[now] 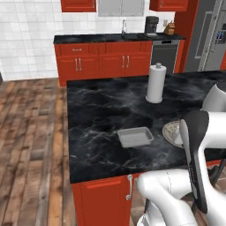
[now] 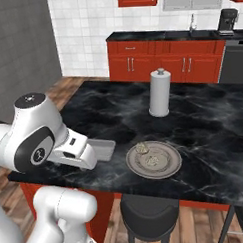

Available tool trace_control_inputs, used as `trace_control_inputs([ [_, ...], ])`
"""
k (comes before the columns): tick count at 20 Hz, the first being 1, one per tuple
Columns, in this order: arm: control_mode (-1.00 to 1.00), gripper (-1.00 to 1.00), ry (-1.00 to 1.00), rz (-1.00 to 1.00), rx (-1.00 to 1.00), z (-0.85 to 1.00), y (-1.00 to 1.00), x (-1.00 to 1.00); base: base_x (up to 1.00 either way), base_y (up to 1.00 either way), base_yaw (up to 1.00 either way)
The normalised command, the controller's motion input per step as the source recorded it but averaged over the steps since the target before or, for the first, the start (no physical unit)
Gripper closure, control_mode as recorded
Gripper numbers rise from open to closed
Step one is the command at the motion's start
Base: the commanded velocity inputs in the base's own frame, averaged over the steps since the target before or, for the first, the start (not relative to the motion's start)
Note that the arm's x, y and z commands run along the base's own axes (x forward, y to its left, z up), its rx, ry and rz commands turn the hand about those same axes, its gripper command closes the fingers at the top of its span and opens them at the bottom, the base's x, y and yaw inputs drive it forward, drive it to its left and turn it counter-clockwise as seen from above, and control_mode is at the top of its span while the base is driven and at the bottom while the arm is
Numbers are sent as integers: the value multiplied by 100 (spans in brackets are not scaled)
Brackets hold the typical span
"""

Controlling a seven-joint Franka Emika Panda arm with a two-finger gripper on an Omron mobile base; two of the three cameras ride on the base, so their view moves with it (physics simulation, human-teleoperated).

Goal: Place two dumplings into each of the tupperware containers and then place the containers in the fridge.

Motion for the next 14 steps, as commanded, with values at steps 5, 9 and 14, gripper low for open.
trace_control_inputs([
  [5,100,-100,0,0,0,0,0,0,1,0,0],
  [9,100,-100,0,0,0,0,0,0,0,0,0],
  [14,-100,-100,0,0,3,-14,-28,75,0,0,0],
])
